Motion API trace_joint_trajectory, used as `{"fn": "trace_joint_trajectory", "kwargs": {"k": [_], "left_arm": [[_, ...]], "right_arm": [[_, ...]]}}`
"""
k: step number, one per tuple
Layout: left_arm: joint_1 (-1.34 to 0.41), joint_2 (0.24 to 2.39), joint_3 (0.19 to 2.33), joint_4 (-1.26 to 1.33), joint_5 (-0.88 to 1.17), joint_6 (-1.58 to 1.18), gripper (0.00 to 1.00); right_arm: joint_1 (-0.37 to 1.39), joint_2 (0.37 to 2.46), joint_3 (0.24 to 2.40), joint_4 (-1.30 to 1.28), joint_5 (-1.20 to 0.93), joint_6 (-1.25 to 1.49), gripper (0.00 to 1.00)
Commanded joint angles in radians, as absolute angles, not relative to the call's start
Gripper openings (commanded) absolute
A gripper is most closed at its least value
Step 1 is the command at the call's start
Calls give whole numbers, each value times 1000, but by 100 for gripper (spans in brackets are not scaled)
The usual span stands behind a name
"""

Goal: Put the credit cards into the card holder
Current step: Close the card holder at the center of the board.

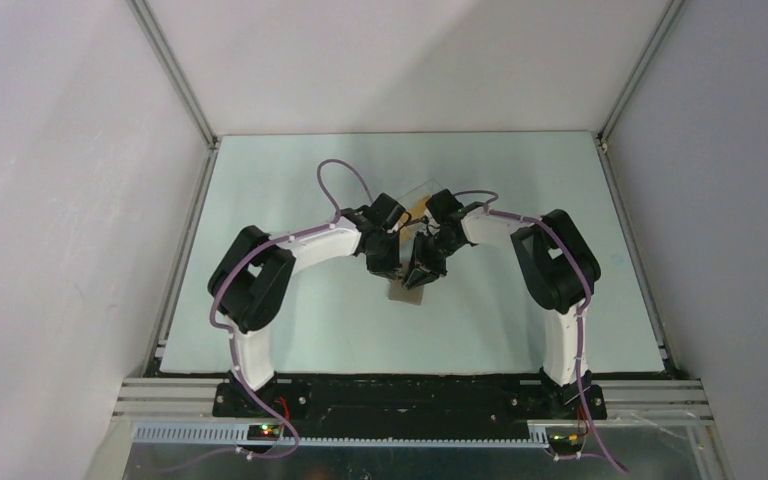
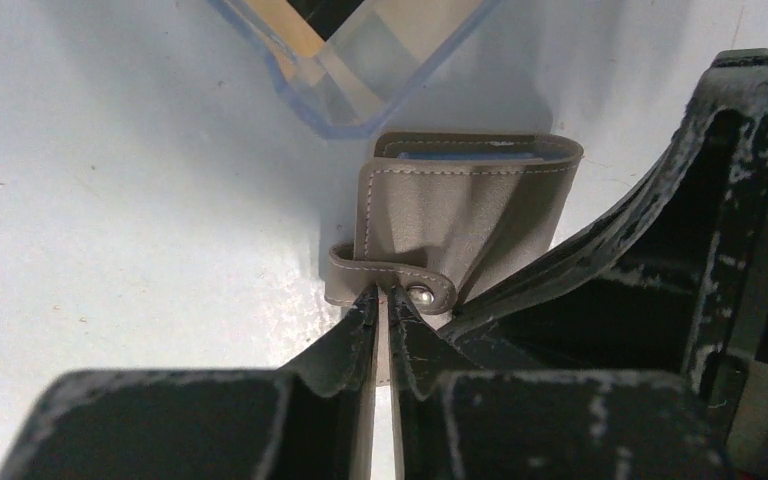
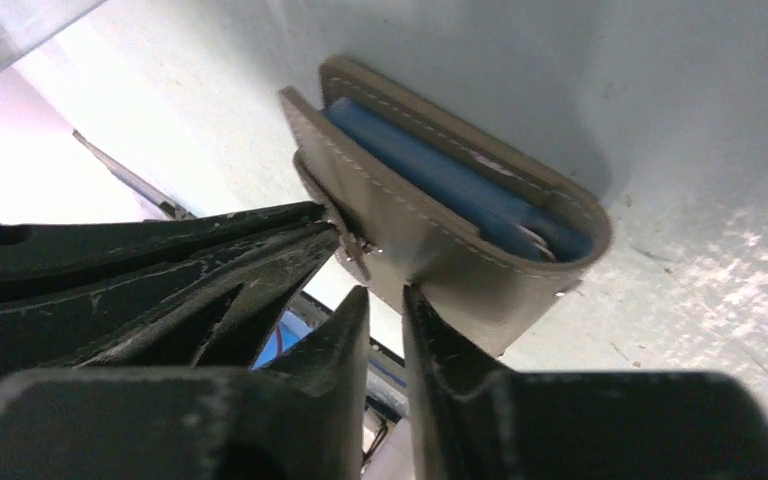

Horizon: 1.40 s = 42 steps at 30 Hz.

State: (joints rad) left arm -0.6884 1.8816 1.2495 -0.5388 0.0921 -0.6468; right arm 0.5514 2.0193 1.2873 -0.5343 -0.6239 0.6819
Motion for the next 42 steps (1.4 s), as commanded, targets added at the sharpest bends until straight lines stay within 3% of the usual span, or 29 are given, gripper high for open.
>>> {"fn": "trace_joint_trajectory", "kwargs": {"k": [1, 4, 12, 19, 23, 26, 34, 39, 42], "left_arm": [[-706, 1903, 1282, -525, 102, -651, 11], [-706, 1907, 1280, -525, 100, -653, 11], [-707, 1906, 1279, -526, 90, -655, 11], [-706, 1904, 1275, -525, 81, -659, 10], [-707, 1905, 1275, -525, 79, -661, 10], [-707, 1908, 1276, -526, 80, -662, 10], [-706, 1909, 1282, -525, 78, -661, 10], [-706, 1913, 1285, -526, 85, -655, 10], [-706, 1917, 1285, -525, 88, -654, 10]], "right_arm": [[549, 1971, 1307, -527, -650, 695, 29], [549, 1968, 1308, -518, -647, 707, 32], [554, 1970, 1307, -544, -590, 717, 27], [567, 1893, 1305, -575, -560, 691, 30], [539, 1814, 1263, -563, -520, 701, 41], [521, 1776, 1228, -550, -500, 702, 57], [501, 1831, 1182, -566, -507, 709, 66], [530, 1877, 1181, -532, -513, 711, 81], [539, 1897, 1182, -486, -529, 734, 84]]}}
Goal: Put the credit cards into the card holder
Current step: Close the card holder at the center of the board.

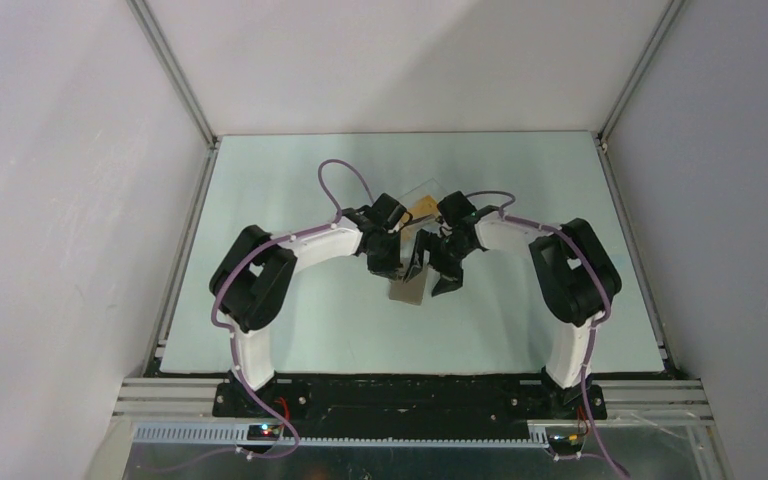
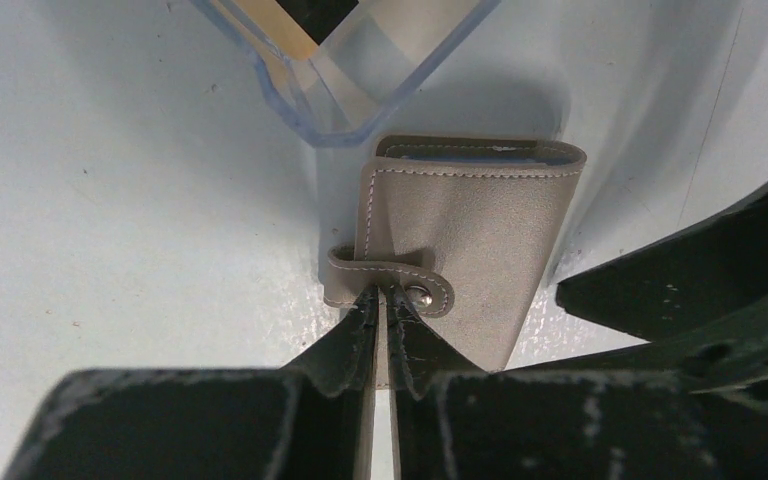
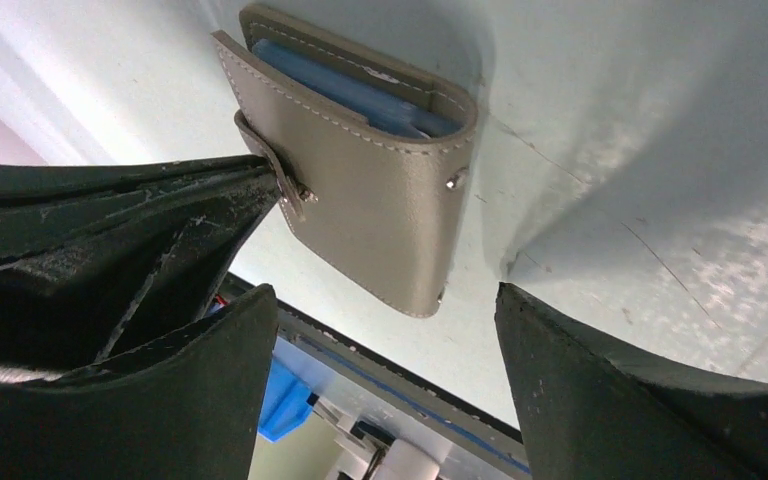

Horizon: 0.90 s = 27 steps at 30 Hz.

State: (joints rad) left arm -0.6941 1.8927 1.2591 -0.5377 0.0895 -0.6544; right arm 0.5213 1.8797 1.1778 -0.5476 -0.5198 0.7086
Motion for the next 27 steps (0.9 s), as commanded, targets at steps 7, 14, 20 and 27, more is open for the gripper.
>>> {"fn": "trace_joint_trajectory", "kwargs": {"k": [7, 14, 20, 27], "left_arm": [[-707, 1920, 1290, -525, 93, -654, 10], [-706, 1922, 1288, -525, 97, -651, 10], [-707, 1921, 1292, -525, 101, -650, 10], [-707, 1917, 1291, -525, 100, -650, 9]], "right_arm": [[536, 1946, 1184, -445, -534, 767, 72], [527, 1970, 1183, -433, -510, 784, 64], [512, 1981, 1183, -409, -515, 797, 65], [514, 2009, 1187, -410, -505, 807, 61]]}}
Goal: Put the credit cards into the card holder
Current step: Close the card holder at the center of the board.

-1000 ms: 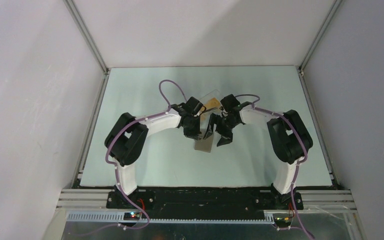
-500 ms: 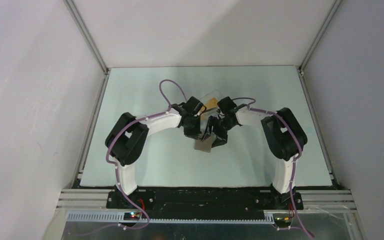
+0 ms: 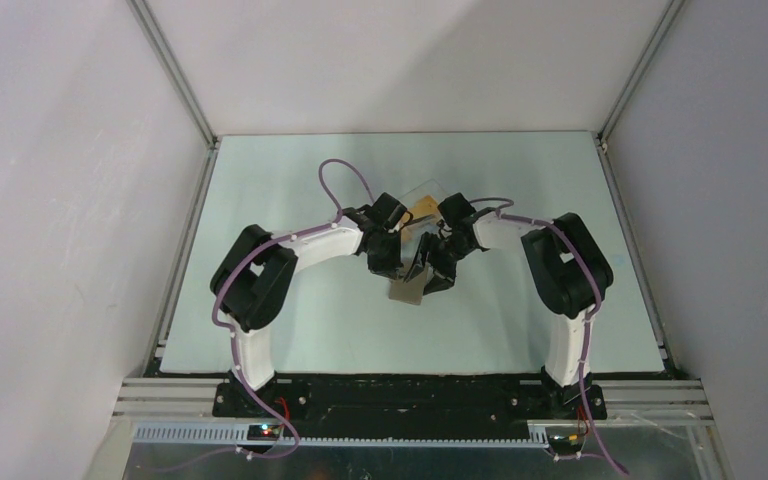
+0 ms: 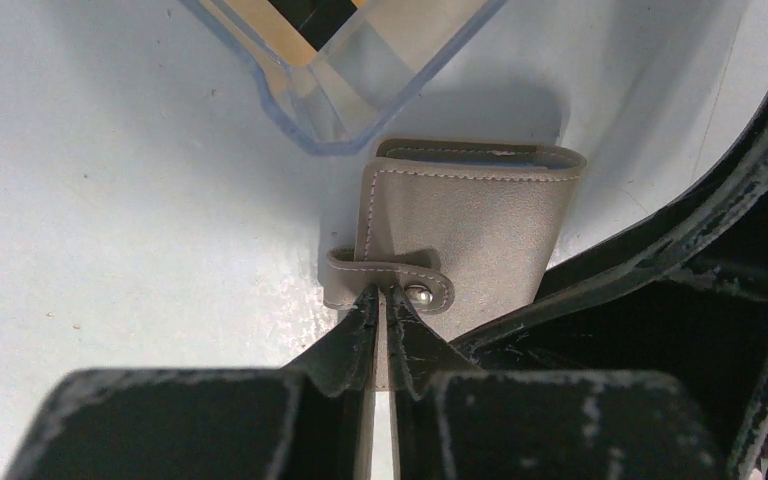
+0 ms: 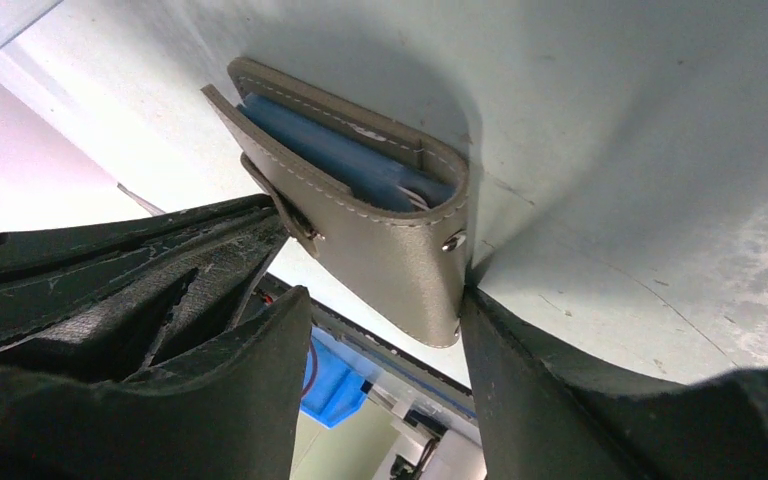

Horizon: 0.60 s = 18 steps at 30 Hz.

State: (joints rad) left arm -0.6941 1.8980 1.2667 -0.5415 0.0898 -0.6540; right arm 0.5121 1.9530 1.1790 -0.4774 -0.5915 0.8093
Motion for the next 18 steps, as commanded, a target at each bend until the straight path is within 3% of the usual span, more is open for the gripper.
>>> {"fn": "trace_joint_trajectory", "kwargs": {"k": [1, 13, 18], "left_arm": [[-707, 1917, 1290, -526, 100, -650, 9], [-710, 1918, 1282, -525, 97, -649, 9], [-713, 1917, 1279, -526, 99, -649, 8]], "right_arm": [[514, 2014, 1186, -408, -505, 812, 60], [524, 2030, 1192, -362, -518, 835, 65], [526, 2047, 1200, -382, -493, 849, 59]]}}
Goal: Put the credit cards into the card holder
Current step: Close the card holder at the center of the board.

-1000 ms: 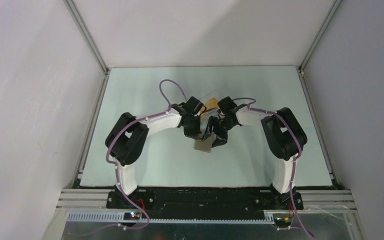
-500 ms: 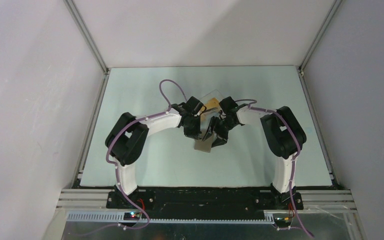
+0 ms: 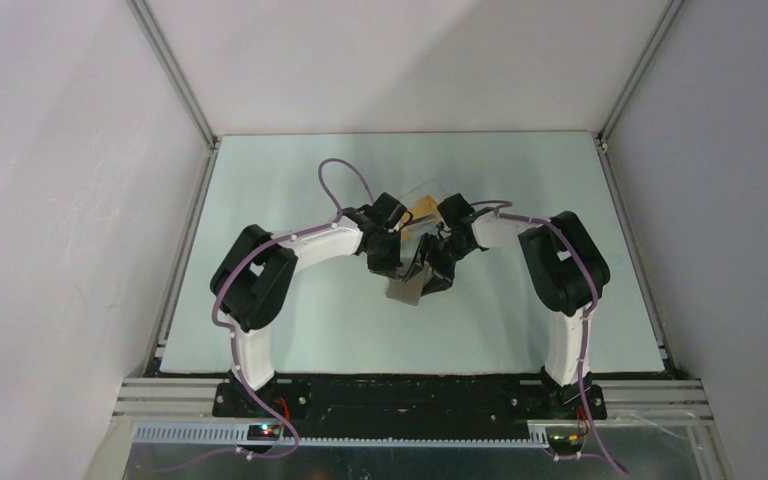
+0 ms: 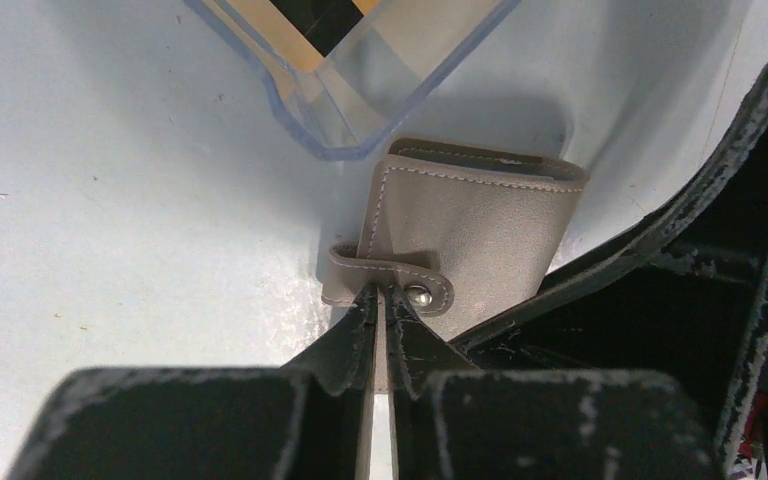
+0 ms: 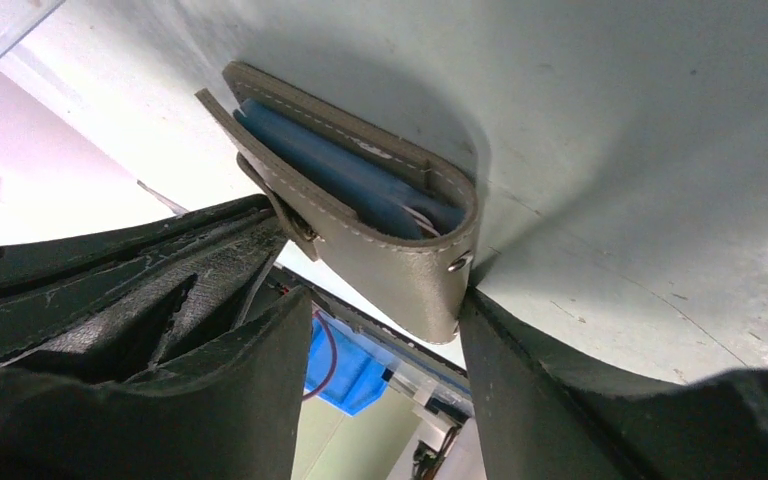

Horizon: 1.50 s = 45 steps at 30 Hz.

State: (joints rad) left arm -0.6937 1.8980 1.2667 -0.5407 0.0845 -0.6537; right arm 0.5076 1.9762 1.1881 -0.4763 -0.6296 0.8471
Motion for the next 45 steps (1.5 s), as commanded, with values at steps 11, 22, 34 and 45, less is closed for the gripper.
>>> {"fn": "trace_joint_trajectory", "kwargs": {"k": [11, 22, 34, 45], "left_arm": [[-721, 1918, 1279, -526, 95, -647, 8], [-719, 1916, 1280, -534, 80, -653, 8], [-718, 1911, 1281, -542, 72, -651, 8], [-719, 1916, 1283, -543, 75, -652, 8]], "right_arm": [[540, 2066, 1221, -393, -491, 852, 53], [514, 1873, 1218, -553, -457, 707, 54], [494, 1799, 1200, -439, -606, 751, 16], [514, 1955, 1205, -302, -688, 834, 0]]}}
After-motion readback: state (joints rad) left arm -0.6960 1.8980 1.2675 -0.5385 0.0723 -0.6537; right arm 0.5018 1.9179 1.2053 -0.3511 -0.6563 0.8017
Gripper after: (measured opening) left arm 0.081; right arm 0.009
